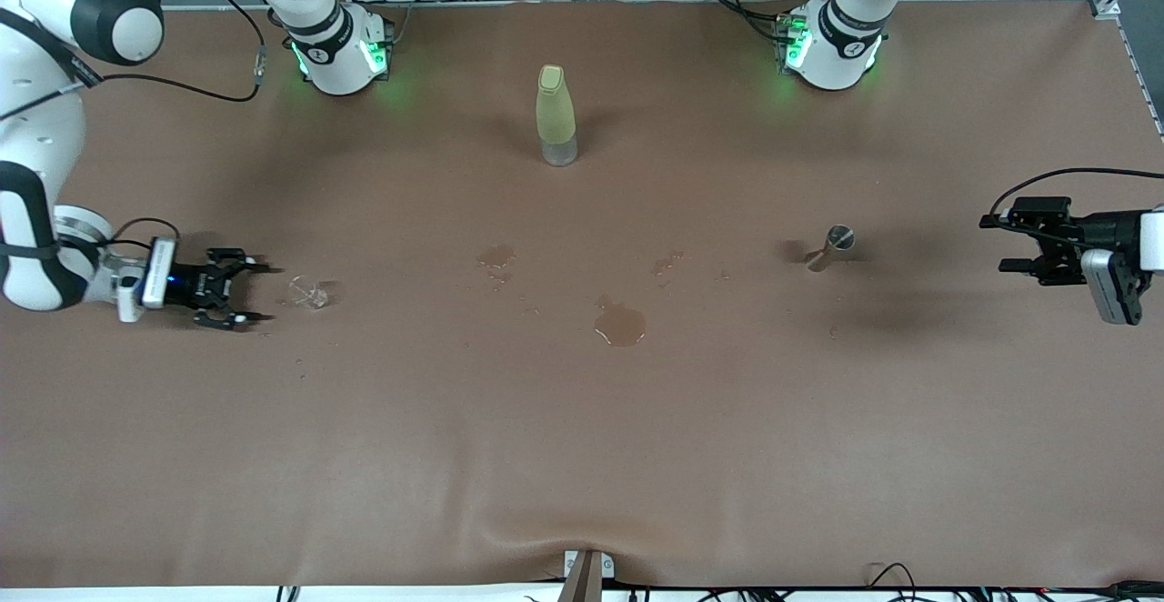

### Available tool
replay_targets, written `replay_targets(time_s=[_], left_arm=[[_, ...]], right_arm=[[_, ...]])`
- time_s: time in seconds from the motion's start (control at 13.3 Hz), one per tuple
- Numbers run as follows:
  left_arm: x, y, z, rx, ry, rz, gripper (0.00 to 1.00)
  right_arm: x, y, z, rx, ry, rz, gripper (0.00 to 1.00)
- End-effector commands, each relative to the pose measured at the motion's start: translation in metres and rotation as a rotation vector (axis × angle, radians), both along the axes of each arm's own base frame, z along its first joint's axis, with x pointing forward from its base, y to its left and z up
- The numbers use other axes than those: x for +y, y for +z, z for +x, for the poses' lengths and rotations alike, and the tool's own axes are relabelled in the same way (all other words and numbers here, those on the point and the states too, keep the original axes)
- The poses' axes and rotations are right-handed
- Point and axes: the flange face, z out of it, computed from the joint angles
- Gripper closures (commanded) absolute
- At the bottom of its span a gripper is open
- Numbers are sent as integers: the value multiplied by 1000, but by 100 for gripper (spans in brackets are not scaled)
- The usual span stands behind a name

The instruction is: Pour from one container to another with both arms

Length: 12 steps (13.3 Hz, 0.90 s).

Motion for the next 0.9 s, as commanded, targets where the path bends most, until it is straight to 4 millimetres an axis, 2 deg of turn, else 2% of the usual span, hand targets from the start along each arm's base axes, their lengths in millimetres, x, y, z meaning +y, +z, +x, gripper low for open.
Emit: replay_targets(time_s=[0.0,0.23,0.38,0.6,0.68,0.83], left_arm=[[-29,43,10,72,139,149,0],[-71,78,19,100,243,280,0],[-111,103,22,79,269,377,0],[-171,128,14,42,291,522,0],[-180,133,12,40,314,540,0],[-187,145,8,44,387,562,0]], right_arm=[[-8,60,11,181,-46,-146,0],[-7,144,24,339,-139,-273,0],[7,203,34,448,-229,-357,0],[40,289,39,615,-399,-457,0],[52,317,38,671,-469,-485,0],[80,369,35,764,-601,-545,0]])
